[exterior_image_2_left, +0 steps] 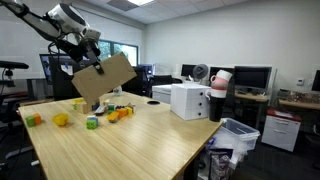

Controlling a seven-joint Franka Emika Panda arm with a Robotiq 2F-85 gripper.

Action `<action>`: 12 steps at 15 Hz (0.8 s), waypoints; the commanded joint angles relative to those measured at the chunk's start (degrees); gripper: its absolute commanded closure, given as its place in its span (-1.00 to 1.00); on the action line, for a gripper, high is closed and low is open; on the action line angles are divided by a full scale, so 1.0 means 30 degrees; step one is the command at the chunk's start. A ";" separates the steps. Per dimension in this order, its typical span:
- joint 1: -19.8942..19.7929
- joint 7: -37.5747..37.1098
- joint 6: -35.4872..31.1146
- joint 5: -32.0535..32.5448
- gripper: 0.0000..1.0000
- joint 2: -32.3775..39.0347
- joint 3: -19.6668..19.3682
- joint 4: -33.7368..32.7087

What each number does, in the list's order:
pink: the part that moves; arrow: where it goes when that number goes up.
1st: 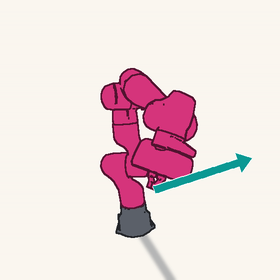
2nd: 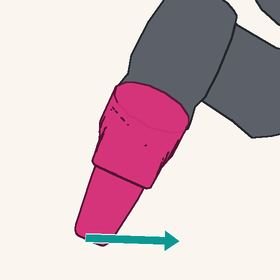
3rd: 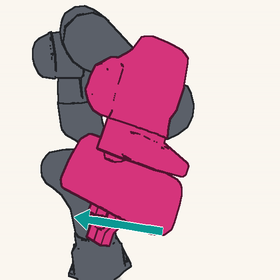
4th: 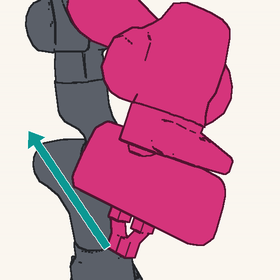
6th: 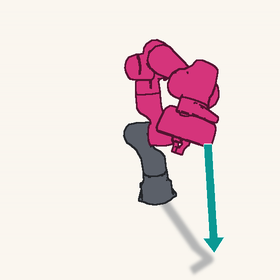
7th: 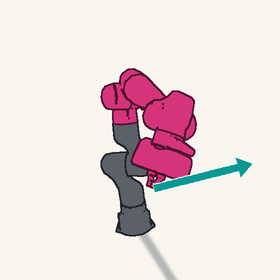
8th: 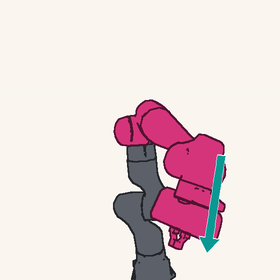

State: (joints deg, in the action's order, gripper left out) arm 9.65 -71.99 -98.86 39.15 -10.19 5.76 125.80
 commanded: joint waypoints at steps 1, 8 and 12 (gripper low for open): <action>-0.0571 0.3649 -0.1015 -0.1942 0.89 -0.1614 -0.0335 0.0833; -0.1851 0.8083 0.0952 -0.3081 0.89 -0.2463 -0.0772 0.0310; -0.2616 1.1076 0.0694 -0.2757 0.89 -0.3243 -0.1408 0.0602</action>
State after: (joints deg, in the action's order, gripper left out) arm 3.92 -47.88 -96.61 31.58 -16.84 2.56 126.67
